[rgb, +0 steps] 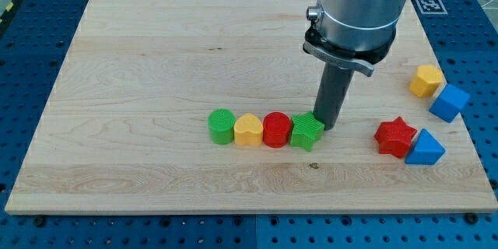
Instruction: Slide red star to the bottom center
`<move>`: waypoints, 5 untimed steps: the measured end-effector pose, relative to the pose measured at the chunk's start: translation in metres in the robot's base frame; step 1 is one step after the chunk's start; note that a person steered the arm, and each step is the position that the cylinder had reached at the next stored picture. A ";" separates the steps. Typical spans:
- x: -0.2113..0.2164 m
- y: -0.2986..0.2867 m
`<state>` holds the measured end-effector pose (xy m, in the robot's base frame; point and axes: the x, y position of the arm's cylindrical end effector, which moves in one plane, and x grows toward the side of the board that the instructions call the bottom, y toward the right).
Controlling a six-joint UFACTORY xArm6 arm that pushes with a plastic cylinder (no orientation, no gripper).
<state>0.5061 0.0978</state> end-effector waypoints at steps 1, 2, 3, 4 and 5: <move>-0.017 0.007; -0.033 0.041; -0.053 0.054; -0.053 0.054; -0.053 0.068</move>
<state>0.4532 0.1656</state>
